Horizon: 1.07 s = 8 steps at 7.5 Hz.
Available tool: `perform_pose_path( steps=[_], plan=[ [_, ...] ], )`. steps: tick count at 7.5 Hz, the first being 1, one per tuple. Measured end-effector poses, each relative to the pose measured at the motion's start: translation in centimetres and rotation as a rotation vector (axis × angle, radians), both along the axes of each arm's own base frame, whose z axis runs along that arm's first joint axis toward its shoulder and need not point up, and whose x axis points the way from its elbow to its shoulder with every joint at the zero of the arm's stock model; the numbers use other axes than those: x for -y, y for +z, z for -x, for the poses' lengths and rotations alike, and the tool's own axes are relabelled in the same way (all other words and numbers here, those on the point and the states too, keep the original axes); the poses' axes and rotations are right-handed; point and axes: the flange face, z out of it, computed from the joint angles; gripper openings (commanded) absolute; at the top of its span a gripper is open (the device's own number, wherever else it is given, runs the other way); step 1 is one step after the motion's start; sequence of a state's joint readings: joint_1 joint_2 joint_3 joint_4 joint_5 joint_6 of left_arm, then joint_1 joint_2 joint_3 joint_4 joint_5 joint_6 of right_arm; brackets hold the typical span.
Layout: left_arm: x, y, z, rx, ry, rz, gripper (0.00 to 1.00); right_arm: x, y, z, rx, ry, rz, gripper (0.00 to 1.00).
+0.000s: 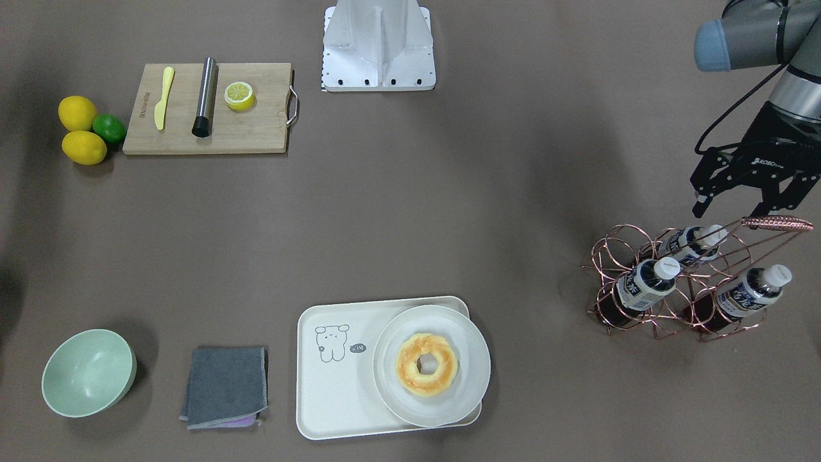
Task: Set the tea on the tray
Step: 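Lower the left gripper onto a tea bottle in the copper wire rack, then close the left gripper on the tea bottle and lift it from the rack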
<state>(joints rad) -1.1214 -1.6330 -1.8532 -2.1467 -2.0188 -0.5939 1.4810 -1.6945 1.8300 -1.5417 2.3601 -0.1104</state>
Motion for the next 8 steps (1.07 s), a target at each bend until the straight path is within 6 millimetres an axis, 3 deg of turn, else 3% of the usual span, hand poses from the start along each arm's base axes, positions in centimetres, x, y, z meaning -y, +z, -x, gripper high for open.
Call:
perform_pose_path(
  steps=[5,6,7,8],
  plan=[
    [1.1,-0.2,-1.9,0.002,0.018,0.002,0.56,0.1,0.1,0.4,-0.010,-0.007,0.001,1.00],
    [1.2,0.0,-2.2,0.005,0.021,0.005,0.48,0.1,0.1,0.5,-0.010,-0.010,0.001,1.00],
    [1.2,0.3,-2.2,0.008,0.024,0.006,0.29,0.1,0.1,0.5,-0.010,-0.011,0.001,1.00],
    [1.2,0.4,-2.2,0.009,0.026,0.006,0.01,0.1,0.1,0.6,-0.008,-0.011,0.002,1.00]
  ],
)
